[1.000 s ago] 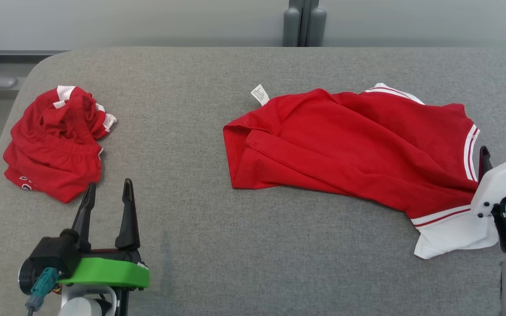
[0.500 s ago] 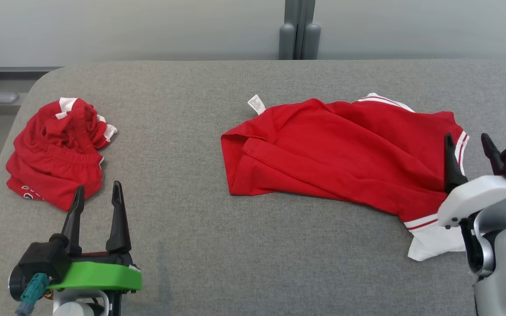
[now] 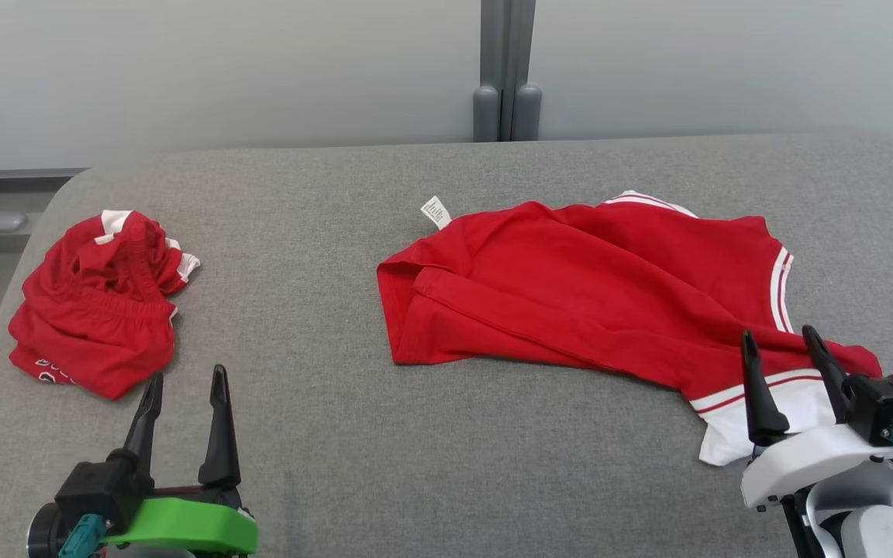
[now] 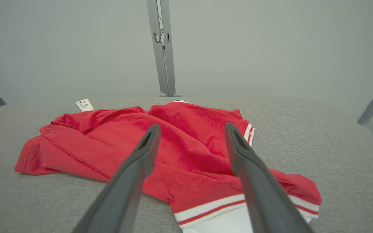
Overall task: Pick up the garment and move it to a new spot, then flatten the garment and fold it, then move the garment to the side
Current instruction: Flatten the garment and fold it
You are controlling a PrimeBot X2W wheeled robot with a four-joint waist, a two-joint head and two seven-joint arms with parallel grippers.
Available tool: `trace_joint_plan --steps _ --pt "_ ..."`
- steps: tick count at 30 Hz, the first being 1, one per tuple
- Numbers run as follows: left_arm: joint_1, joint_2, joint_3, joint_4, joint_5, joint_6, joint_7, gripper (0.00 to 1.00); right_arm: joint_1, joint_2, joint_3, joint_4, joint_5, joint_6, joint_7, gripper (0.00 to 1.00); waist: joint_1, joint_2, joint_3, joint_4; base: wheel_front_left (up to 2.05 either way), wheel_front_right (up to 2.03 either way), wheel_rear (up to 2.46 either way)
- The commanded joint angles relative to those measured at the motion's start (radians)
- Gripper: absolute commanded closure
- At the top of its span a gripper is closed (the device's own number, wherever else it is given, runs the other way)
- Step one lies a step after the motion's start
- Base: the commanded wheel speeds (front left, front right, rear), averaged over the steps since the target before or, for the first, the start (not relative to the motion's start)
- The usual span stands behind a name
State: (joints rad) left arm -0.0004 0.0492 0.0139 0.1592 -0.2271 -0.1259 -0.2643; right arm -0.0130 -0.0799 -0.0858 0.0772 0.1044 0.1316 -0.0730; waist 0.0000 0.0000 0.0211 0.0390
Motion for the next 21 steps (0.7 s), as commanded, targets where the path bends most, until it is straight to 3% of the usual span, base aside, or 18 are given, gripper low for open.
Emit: trace_joint_plan --steps 1,21 --pt "0.018 0.003 0.000 0.003 0.008 0.002 0.000 0.00 0.017 0.003 -0.008 0.000 0.001 -0.002 -0.010 0.00 0.0000 0.0000 -0.013 -0.010 0.00 0.00 0.00" --pt "-0.006 0.008 -0.021 0.045 0.017 -0.003 0.000 0.00 0.028 0.024 0.005 -0.018 -0.014 -0.002 -0.004 0.00 0.0000 0.0000 0.001 -0.050 0.00 0.00 0.00"
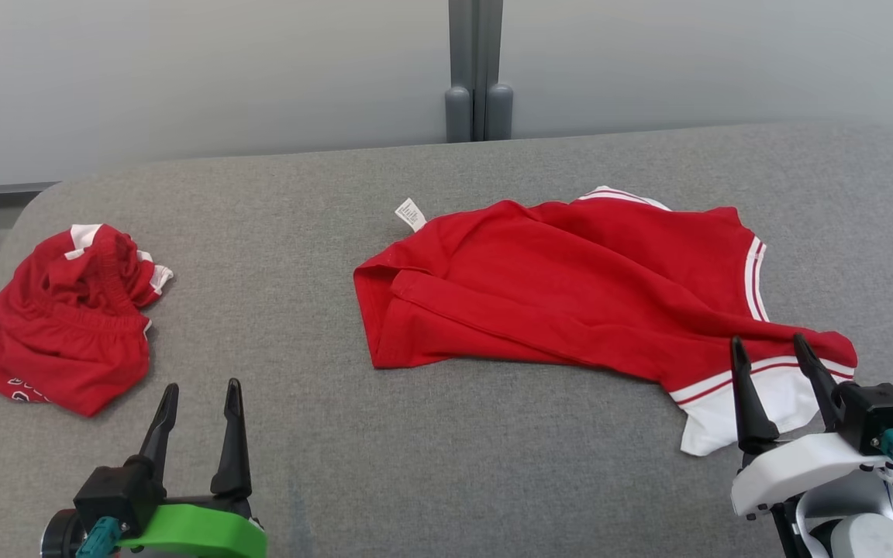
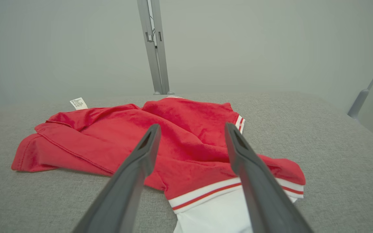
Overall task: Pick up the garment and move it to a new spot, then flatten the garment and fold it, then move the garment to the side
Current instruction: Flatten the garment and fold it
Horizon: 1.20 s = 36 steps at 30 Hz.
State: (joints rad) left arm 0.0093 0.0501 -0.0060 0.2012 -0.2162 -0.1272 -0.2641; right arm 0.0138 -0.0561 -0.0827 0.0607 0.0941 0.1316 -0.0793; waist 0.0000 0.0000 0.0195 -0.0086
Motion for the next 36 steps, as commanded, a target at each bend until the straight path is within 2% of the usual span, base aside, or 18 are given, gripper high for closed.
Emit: trace_joint_plan --steps 1,5,11,14,21,26,36 --pt "-0.022 0.007 -0.002 0.004 -0.005 -0.002 0.000 0.00 -0.001 0.000 0.004 0.001 0.000 -0.002 0.002 0.00 0.0000 0.0000 0.007 -0.003 0.00 0.00 0.00" --pt "-0.095 0.006 -0.048 0.036 -0.046 -0.003 0.031 0.00 -0.012 0.000 0.009 0.008 0.003 -0.002 0.003 0.00 0.0000 0.0000 0.020 -0.007 0.00 0.00 0.00" --pt "-0.320 0.026 -0.193 0.180 -0.132 -0.003 0.263 0.00 -0.038 0.002 0.034 0.012 -0.012 -0.002 0.006 0.00 0.0000 0.0000 0.056 -0.037 0.00 0.00 0.00" --pt "-0.428 0.021 -0.216 0.276 -0.162 -0.003 0.353 0.00 -0.057 -0.003 0.053 0.023 -0.012 -0.002 0.006 0.00 0.0000 0.0000 0.075 -0.066 0.00 0.00 0.00" --pt "-0.605 0.010 -0.222 0.482 -0.222 0.021 0.481 0.00 -0.097 -0.002 0.092 0.048 -0.004 -0.002 -0.006 0.00 0.0000 0.0000 0.122 -0.151 0.00 0.00 0.00" --pt "-0.686 0.007 -0.224 0.577 -0.239 0.048 0.518 0.00 -0.118 0.001 0.114 0.064 0.006 -0.002 -0.022 0.00 0.0000 0.0000 0.151 -0.195 0.00 0.00 0.00" --pt "-0.763 0.027 -0.212 0.693 -0.256 0.101 0.618 0.00 -0.125 0.004 0.111 0.091 0.005 -0.002 -0.038 0.00 0.0000 0.0000 0.159 -0.223 0.00 0.00 0.00"
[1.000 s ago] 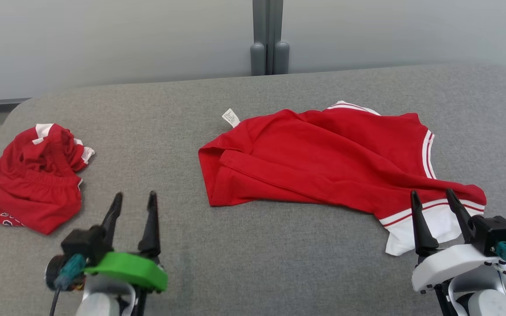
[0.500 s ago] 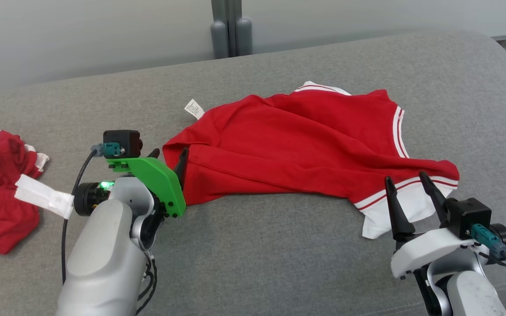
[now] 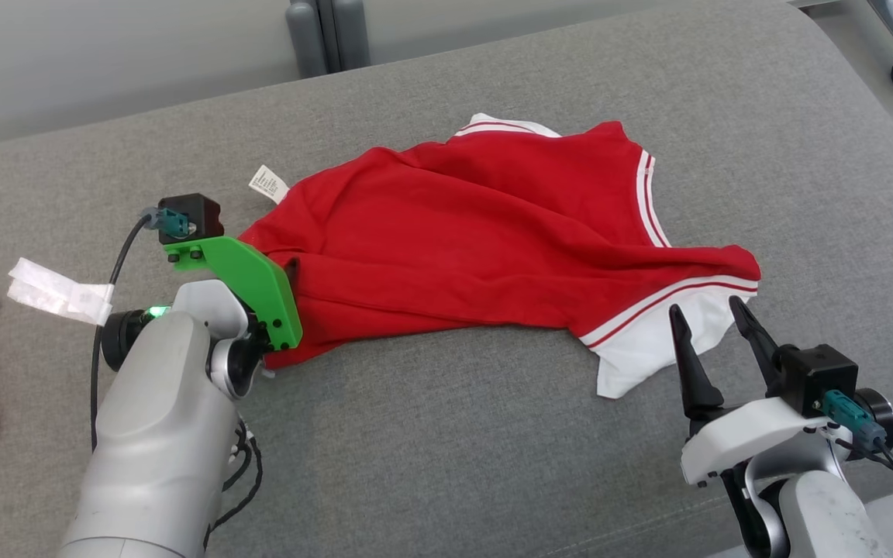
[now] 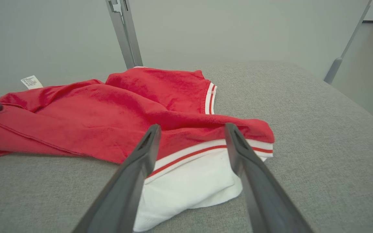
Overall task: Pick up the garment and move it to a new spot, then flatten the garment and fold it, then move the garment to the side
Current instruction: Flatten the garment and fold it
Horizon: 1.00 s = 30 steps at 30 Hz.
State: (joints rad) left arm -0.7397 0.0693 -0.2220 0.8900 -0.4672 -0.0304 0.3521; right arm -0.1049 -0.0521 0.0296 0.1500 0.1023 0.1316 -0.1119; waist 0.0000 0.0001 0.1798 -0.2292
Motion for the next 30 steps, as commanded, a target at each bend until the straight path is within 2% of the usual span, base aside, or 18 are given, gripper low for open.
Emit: trace_joint_plan --steps 1,7,8,9,10,11,12,17,21,25,30 --pt "-0.015 0.008 0.003 0.010 -0.006 0.006 0.011 0.00 -0.006 0.000 -0.003 0.004 -0.003 -0.002 -0.006 0.00 0.0000 -0.0001 -0.004 -0.002 0.00 0.00 0.00" --pt "-0.001 0.002 -0.002 0.031 -0.024 0.000 0.042 0.00 -0.007 0.001 0.000 0.010 -0.004 -0.002 -0.003 0.00 0.0000 -0.0001 -0.022 0.002 0.00 0.00 0.00" --pt "0.002 0.000 -0.006 0.034 -0.025 -0.004 0.048 0.17 -0.008 0.001 0.003 0.010 -0.004 -0.002 -0.001 0.00 0.0000 -0.0001 -0.023 0.002 0.00 0.00 0.00" --pt "0.004 0.000 -0.009 0.037 -0.028 -0.008 0.051 0.50 -0.008 0.001 0.004 0.010 -0.003 -0.002 0.000 0.00 0.0000 -0.0001 -0.024 0.002 0.00 0.00 0.00" --pt "0.007 -0.001 -0.014 0.039 -0.031 -0.012 0.057 0.68 -0.008 0.001 0.006 0.011 -0.002 -0.002 0.001 0.00 0.0000 -0.0001 -0.025 0.003 0.00 0.00 0.00" --pt "0.008 -0.002 -0.015 0.039 -0.033 -0.012 0.055 0.97 -0.009 0.001 0.007 0.011 -0.001 -0.002 0.002 0.00 0.0000 -0.0001 -0.026 0.003 0.00 0.00 0.00" --pt "0.010 -0.002 -0.015 0.039 -0.035 -0.014 0.050 1.00 -0.009 0.001 0.008 0.010 0.000 -0.002 0.003 0.00 0.0000 -0.0001 -0.027 0.003 0.00 0.00 0.00" --pt "0.010 -0.005 -0.022 0.042 -0.046 -0.027 0.031 1.00 -0.005 0.000 0.003 0.005 -0.003 -0.002 0.009 0.00 0.0000 -0.0001 -0.029 0.004 0.00 0.00 0.00" --pt "0.017 -0.006 -0.018 0.014 -0.061 -0.043 -0.029 1.00 0.005 -0.003 -0.006 0.000 -0.007 -0.002 0.009 0.00 0.0000 -0.0001 -0.036 0.012 0.00 0.00 0.00" --pt "0.066 -0.011 -0.019 -0.069 -0.094 -0.068 -0.091 1.00 0.024 -0.003 -0.025 -0.006 -0.006 -0.002 0.012 0.00 0.0000 -0.0001 -0.047 0.042 0.00 0.00 0.00" --pt "0.195 -0.015 -0.057 -0.252 -0.132 -0.085 -0.129 1.00 0.041 -0.002 -0.038 -0.020 0.001 -0.002 0.020 0.00 0.0000 -0.0001 -0.055 0.100 0.00 0.00 0.00"
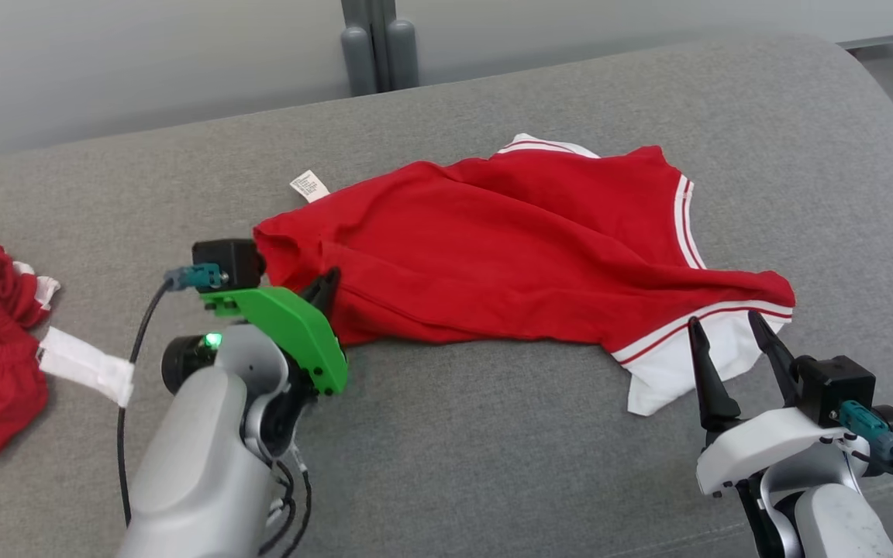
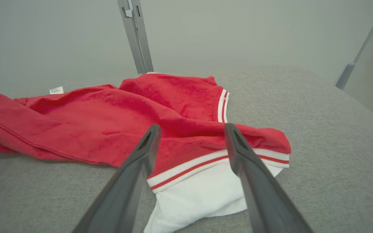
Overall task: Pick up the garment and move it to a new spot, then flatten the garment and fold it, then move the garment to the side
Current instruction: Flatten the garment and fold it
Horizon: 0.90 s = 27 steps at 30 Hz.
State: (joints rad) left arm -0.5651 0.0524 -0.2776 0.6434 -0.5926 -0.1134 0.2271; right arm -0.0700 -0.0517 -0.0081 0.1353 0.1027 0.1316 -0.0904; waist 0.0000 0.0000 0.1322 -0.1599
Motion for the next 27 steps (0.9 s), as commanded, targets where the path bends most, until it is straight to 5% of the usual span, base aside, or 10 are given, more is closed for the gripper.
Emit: trace_joint_plan --steps 1,6,9,18,27 --pt "0.061 0.002 -0.009 -0.052 -0.013 -0.003 -0.003 1.00 0.009 -0.002 -0.002 -0.006 0.002 -0.002 0.001 0.00 0.0000 0.0000 -0.010 0.043 0.00 0.00 0.00" --pt "0.246 0.025 -0.042 -0.247 0.007 0.027 0.011 0.99 0.011 -0.001 -0.002 -0.012 0.008 -0.002 0.006 0.00 0.0000 0.0000 -0.014 0.092 0.00 0.00 0.00" --pt "0.357 0.036 -0.066 -0.331 0.014 0.061 0.049 0.00 0.010 -0.001 -0.003 -0.013 0.011 -0.002 0.007 0.00 0.0000 0.0000 -0.016 0.112 0.00 0.00 0.00" --pt "0.540 0.077 -0.089 -0.512 -0.018 0.146 0.219 0.00 0.001 0.000 -0.004 -0.019 0.012 -0.002 0.009 0.00 0.0000 0.0000 -0.006 0.130 0.00 0.00 0.00" --pt "0.340 0.105 -0.013 -0.489 -0.002 0.191 0.225 0.00 -0.017 0.000 0.009 -0.020 0.017 -0.002 0.003 0.00 0.0000 0.0000 0.019 0.094 0.00 0.00 0.00"
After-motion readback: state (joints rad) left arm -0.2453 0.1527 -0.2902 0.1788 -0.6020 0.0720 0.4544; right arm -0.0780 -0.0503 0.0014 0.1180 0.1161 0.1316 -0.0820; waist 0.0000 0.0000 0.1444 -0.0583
